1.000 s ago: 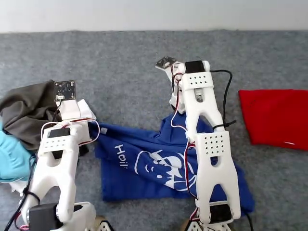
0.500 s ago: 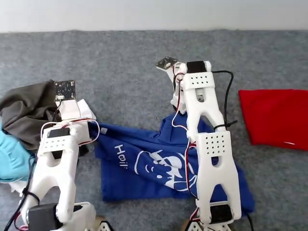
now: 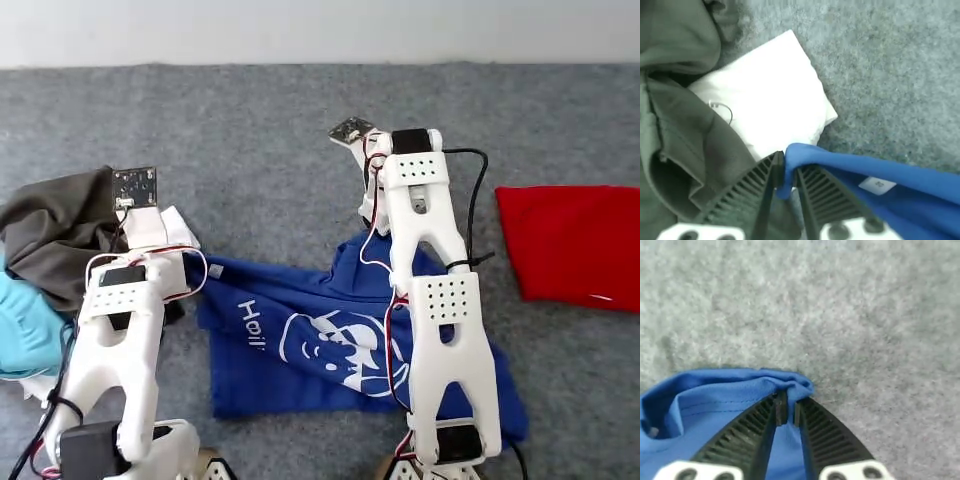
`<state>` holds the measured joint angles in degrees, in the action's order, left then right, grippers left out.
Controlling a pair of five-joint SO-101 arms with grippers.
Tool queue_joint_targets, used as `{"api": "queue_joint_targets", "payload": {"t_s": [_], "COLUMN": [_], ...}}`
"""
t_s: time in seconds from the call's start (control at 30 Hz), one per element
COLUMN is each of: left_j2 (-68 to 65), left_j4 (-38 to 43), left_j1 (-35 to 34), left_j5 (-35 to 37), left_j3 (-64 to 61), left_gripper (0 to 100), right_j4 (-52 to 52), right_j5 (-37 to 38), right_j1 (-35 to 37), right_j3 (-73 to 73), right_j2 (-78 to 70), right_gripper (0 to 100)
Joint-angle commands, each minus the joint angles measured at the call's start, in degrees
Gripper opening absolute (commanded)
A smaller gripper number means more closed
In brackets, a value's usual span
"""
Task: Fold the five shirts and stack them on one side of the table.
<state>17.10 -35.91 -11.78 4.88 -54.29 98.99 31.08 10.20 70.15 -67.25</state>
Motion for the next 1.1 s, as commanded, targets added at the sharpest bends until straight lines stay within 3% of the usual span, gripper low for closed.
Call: {"api": "queue_joint_targets", "payload": {"t_s": [0.0,0.13,0.23,0.3,0.47,0.67,0.77,0.87,1.07], "left_j2": [0.18,0.62,0.26,0.09,0.18,0.09,0.09,1.41,9.41], "left_j4": [1.23,-6.33,-24.88,-33.14,-45.8,-58.73,-64.35,-64.7,-64.7], "left_j1": [0.09,2.29,2.46,2.46,2.46,2.46,2.46,2.46,4.57], "left_j5": [0.09,-0.18,-2.9,-4.66,-9.41,-10.2,-10.2,-10.2,-10.2], "left_j3": [2.86,11.3,28.62,39.52,62.55,84.09,92.53,97.45,98.42], "left_gripper": [1,1,1,1,1,1,1,1,2], "right_j4": [3.47,4.18,4.18,4.18,4.0,-1.36,-7.87,-13.32,-13.67], "right_j5": [-5.36,-8.35,-12.22,-15.12,-23.65,-30.86,-32.0,-31.91,-32.79], "right_j1": [-0.13,-0.66,-0.57,-1.98,-5.85,-9.19,-10.42,-10.68,-11.3], "right_j3": [8.62,15.21,14.86,14.86,14.86,14.95,14.86,14.86,6.77], "right_j2": [3.21,8.92,18.07,25.89,46.46,66.68,73.63,78.29,84.18], "right_gripper": [0.8,0.8,0.8,0.8,0.8,0.8,0.8,0.8,0.8]}}
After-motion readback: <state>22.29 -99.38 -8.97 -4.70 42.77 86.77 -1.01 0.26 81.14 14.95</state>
